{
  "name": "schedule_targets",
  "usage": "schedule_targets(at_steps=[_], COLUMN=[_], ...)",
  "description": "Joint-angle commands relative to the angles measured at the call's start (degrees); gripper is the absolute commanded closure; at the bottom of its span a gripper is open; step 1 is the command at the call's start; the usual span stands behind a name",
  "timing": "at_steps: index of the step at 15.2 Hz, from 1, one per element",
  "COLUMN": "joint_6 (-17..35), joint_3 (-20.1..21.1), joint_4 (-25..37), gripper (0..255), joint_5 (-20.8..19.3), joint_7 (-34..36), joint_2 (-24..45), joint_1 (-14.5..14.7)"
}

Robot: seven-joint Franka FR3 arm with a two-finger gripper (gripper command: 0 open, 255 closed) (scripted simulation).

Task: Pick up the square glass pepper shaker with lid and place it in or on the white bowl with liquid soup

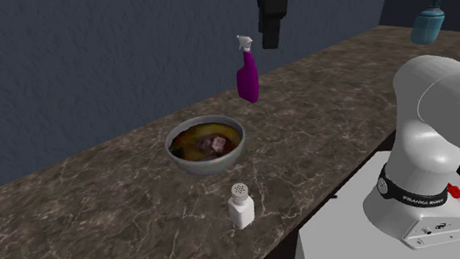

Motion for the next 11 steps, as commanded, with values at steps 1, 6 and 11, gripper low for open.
schedule_targets(at_steps=[1,6,11], joint_6=[0.00,8.01,16.51], joint_3=[0.00,2.76,5.68], joint_4=[0.00,-7.02,-12.44], gripper=[0,0,0], joint_5=[0.00,1.70,3.35], joint_7=[0.00,3.56,7.07], joint_2=[0.00,2.09,6.23], joint_1=[0.00,0.70,1.48])
